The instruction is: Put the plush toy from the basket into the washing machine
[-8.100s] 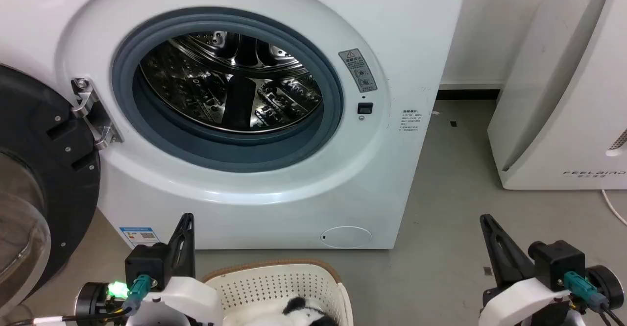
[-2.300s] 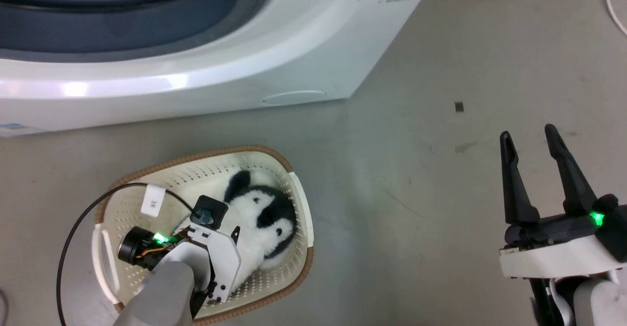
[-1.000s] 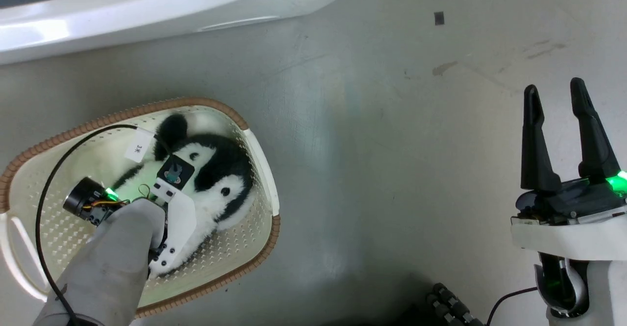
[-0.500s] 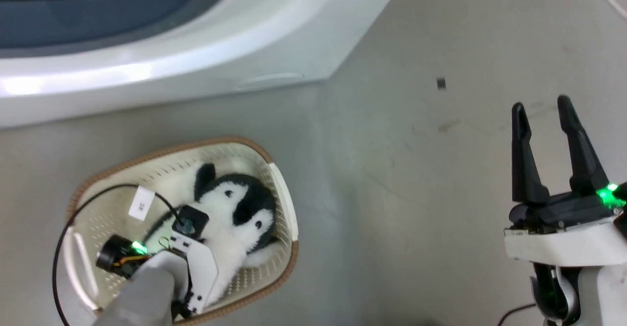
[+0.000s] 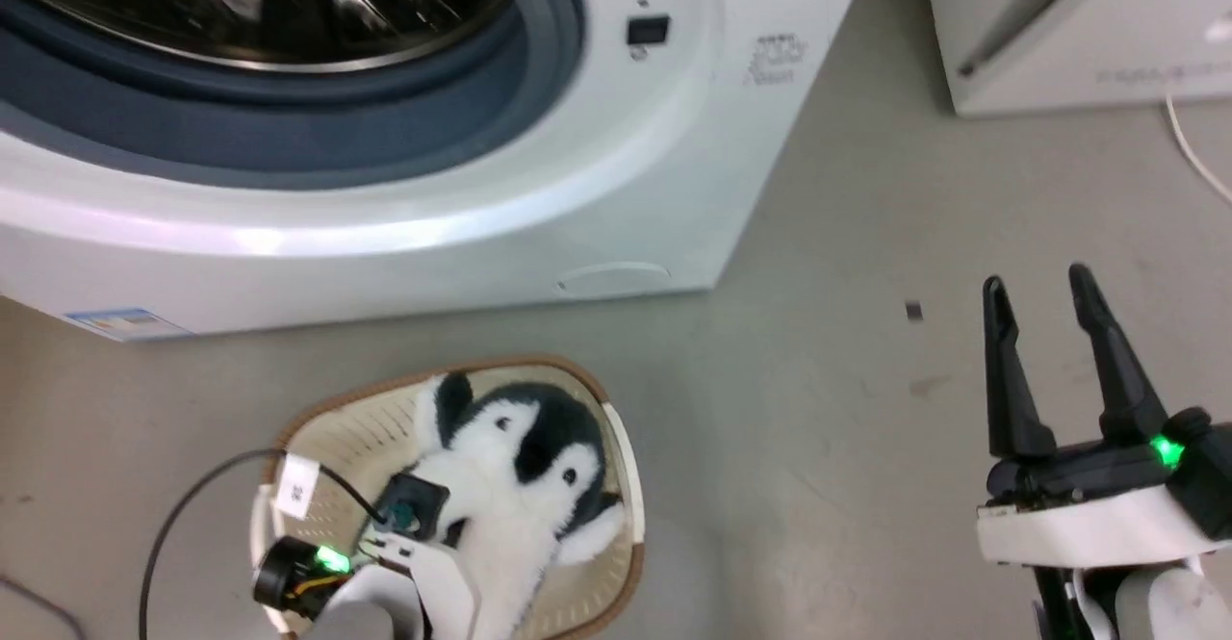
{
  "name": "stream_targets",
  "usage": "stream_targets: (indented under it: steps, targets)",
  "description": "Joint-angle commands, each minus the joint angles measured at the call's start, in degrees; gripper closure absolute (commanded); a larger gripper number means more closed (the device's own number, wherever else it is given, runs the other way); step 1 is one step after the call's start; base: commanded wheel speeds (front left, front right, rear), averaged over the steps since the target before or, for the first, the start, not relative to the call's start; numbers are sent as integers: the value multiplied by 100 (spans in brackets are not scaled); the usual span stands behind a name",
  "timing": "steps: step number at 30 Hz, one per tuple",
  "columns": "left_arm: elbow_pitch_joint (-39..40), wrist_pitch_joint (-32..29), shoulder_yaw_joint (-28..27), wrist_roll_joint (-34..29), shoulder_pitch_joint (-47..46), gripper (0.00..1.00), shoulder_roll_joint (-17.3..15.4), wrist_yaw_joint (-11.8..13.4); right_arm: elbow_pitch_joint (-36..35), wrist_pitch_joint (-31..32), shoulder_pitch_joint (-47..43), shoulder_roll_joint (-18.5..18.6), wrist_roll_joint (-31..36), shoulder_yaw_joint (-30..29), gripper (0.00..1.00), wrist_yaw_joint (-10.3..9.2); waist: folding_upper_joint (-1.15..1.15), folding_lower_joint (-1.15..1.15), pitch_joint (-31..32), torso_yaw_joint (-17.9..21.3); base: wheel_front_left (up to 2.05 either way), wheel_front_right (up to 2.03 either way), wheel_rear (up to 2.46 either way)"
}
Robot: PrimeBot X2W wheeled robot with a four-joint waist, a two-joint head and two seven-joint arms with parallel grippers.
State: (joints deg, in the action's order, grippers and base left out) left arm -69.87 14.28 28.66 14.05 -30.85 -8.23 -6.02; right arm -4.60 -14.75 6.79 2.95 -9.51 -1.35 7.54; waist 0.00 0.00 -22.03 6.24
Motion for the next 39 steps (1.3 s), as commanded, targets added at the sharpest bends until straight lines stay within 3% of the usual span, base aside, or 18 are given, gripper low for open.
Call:
stream_targets:
  steps: [1, 22, 30, 39]
  targets:
    - [94, 64, -26, 41, 90, 100, 12, 32, 18, -25, -95, -7, 14, 5, 0, -5, 0, 0, 298, -198, 0, 0, 0]
    - [4231, 72, -1021, -15, 2154, 100, -13, 641, 122, -25, -659, -7, 77, -63, 0, -5, 0, 0, 1437, -698, 0, 0, 0]
    - [5633, 72, -1569, -219, 2300, 100, -60, 689, 11, -25, -626, -7, 58, -25, 0, -5, 0, 0, 1274, -565, 0, 0, 0]
    - [6292, 70, -1939, -353, 1671, 100, -426, 570, -146, -25, -405, -7, 17, -57, 0, -5, 0, 0, 725, -240, 0, 0, 0]
